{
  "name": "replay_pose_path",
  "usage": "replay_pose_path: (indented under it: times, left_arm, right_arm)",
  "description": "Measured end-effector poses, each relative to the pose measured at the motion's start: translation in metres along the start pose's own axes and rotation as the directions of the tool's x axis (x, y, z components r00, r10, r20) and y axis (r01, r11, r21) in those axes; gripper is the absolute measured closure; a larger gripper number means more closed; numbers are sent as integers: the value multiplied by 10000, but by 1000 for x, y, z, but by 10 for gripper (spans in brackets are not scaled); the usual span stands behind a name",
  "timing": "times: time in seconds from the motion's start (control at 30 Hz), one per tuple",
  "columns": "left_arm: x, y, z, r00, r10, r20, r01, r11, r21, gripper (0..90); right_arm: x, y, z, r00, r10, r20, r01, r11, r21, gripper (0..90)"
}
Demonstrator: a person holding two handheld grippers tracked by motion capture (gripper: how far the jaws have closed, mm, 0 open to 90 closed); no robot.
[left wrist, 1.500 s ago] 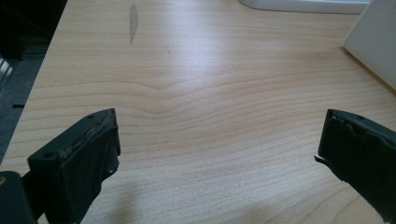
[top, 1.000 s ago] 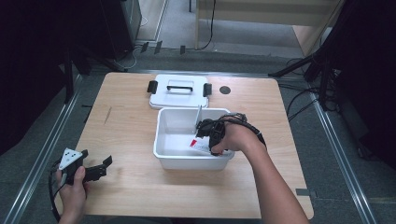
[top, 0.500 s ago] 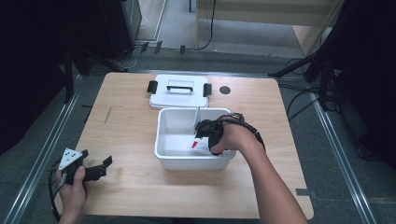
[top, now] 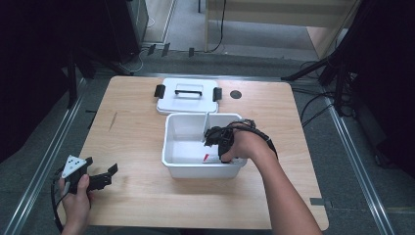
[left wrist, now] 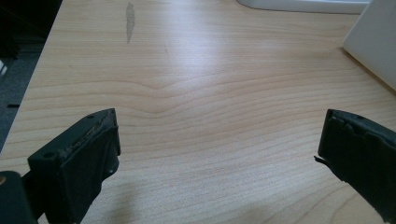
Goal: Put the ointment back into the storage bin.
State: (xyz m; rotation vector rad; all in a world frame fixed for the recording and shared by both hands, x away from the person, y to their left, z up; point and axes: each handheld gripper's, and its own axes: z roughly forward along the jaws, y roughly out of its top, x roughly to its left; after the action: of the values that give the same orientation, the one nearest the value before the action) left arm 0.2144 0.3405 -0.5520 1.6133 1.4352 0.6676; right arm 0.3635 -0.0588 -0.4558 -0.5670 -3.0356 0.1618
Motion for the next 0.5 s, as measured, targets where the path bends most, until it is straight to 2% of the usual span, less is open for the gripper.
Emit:
replay_pose_path:
  times: [0.5]
  left_arm:
    - [0, 0, 0, 10000, 7, 6, -7, 10000, 15, 0]
  right_arm:
    - [0, -1, -1, 10000, 1, -67, -2, 9999, -121, 710]
